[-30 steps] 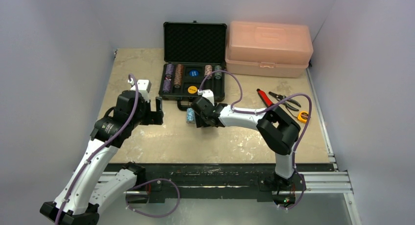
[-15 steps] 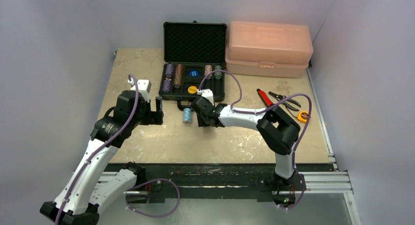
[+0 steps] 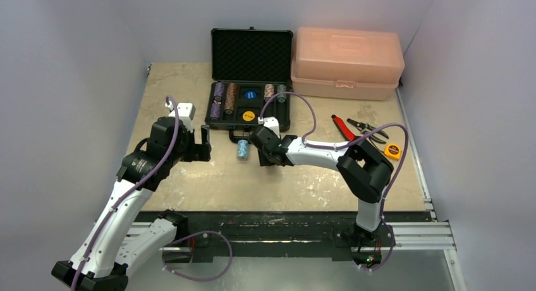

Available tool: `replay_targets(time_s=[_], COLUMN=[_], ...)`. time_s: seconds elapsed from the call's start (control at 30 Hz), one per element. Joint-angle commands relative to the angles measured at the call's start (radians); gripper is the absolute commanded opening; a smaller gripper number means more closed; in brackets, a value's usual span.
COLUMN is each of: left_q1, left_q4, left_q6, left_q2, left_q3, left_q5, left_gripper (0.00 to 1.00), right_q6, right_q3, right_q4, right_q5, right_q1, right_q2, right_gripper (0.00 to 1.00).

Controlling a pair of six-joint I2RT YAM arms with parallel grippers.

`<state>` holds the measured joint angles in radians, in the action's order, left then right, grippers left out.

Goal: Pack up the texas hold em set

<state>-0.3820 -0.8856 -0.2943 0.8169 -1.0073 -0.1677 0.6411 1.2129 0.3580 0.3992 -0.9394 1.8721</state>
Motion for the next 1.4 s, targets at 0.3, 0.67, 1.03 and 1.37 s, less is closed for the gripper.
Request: replay_targets(time_s=[0.3,0.67,1.03,1.37], left_q1=[0.005,0.005,0.023,0.035], left_q4=[0.014,0.017,0.021,0.024], left_q6=[0.010,0.012,0.014,0.014], left_q2=[-0.006,-0.019,-0.020,-0.014], left_q3=[-0.001,-0.001,-0.002,-0.002], left_q5=[0.000,0.005,0.022,0.035], left_gripper=[0.96,0.96,0.96,0.96], right_q6=[0.015,-0.045,-0.148,-0.190], right_q3=[0.005,0.102,0.278,0.396], right_q4=[0.030,0.067,0.096,0.120], right_q5=[0.039,0.099,0.091,0.047], right_q1=[0.004,0.010,0.096,0.209], right_q2=[-0.170,-0.195,-0.146,-0.106], right_gripper=[0.00,0.00,0.00,0.00])
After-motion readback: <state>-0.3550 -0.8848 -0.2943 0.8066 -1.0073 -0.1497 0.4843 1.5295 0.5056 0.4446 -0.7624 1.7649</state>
